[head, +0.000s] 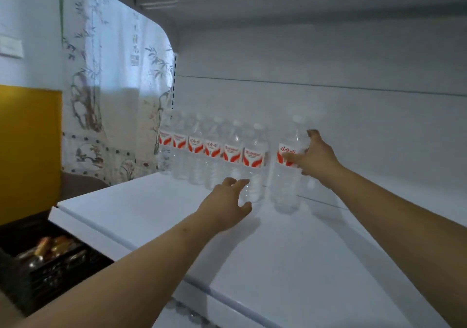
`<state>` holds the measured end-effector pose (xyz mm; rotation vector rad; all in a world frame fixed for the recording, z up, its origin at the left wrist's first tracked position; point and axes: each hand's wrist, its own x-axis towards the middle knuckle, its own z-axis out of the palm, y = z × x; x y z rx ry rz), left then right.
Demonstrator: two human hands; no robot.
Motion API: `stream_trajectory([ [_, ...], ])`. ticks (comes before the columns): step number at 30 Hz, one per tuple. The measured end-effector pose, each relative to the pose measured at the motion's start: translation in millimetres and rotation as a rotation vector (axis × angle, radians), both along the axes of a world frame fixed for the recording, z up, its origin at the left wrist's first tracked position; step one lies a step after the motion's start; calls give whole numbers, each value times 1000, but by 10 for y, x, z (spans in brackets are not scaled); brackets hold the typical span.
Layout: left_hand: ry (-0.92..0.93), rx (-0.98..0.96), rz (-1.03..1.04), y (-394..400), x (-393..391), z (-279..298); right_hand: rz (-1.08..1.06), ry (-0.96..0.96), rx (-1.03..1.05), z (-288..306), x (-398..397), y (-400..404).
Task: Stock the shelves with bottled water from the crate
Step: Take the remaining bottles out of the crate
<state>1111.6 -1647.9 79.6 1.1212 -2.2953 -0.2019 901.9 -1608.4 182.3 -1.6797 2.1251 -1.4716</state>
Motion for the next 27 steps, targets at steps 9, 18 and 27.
stream_trajectory([
  [9,-149,-140,-28,-518,-462,-262,-73,92,-137,-591,-29,-608],
  [18,-139,-40,-63,-438,-386,-154,-110,118,-29,-548,82,-550],
  [27,-198,6,110,44,217,14,-253,371,-46,-331,859,-75],
])
